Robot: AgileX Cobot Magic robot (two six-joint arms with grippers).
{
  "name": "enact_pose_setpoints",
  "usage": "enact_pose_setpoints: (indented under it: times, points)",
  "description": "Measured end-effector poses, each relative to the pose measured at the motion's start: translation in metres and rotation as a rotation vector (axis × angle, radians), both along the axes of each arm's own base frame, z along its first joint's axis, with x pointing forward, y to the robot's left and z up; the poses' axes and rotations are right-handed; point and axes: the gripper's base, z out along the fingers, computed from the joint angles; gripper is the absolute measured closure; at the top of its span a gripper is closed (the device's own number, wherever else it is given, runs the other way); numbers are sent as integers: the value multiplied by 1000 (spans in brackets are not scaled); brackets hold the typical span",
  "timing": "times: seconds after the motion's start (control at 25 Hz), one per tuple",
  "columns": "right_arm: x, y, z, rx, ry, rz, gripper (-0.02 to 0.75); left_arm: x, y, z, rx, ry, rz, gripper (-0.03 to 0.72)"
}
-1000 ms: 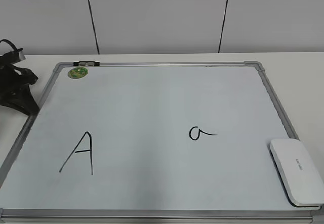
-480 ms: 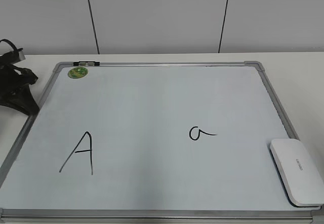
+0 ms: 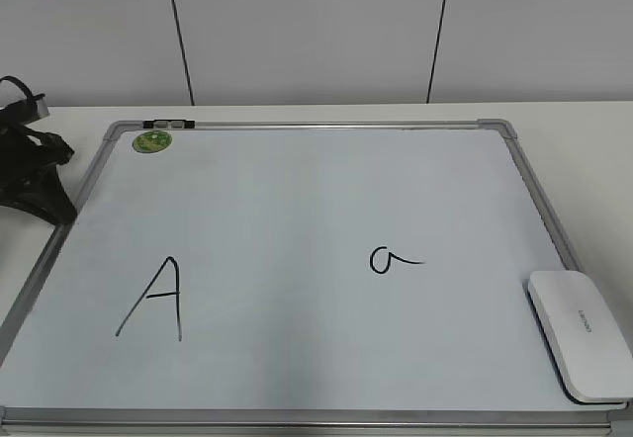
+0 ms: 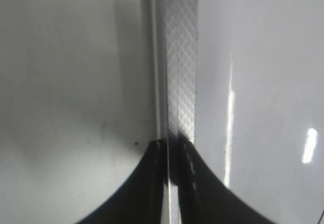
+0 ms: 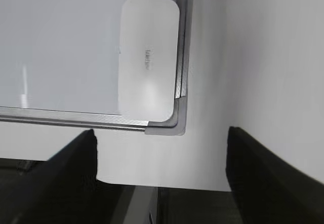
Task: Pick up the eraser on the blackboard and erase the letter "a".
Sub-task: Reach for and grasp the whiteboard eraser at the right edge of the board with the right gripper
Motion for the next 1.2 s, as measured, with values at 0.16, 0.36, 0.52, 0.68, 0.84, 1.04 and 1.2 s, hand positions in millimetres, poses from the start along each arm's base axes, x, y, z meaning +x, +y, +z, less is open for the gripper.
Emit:
enact_pose_setpoints:
  times: [0.16, 0.36, 0.52, 0.68, 0.84, 1.04, 1.2]
  points:
    - [25, 8, -25, 5, 65, 22, 151, 0, 0, 0, 0, 0, 0, 655]
    - [44, 16, -46, 15, 88, 24, 151, 0, 0, 0, -5, -1, 3, 655]
    - [54, 18, -58, 14, 98, 19, 151, 0, 0, 0, -5, -1, 3, 655]
    - [57, 18, -81, 9, 144, 13, 150, 0, 0, 0, -5, 1, 2, 655]
    - [54, 18, -99, 6, 158, 7, 150, 0, 0, 0, -6, 1, 2, 655]
    - [57, 18, -109, 6, 136, 3, 150, 0, 0, 0, -6, 1, 2, 655]
    - [60, 18, -114, 6, 139, 0, 149, 0, 0, 0, -6, 1, 2, 655]
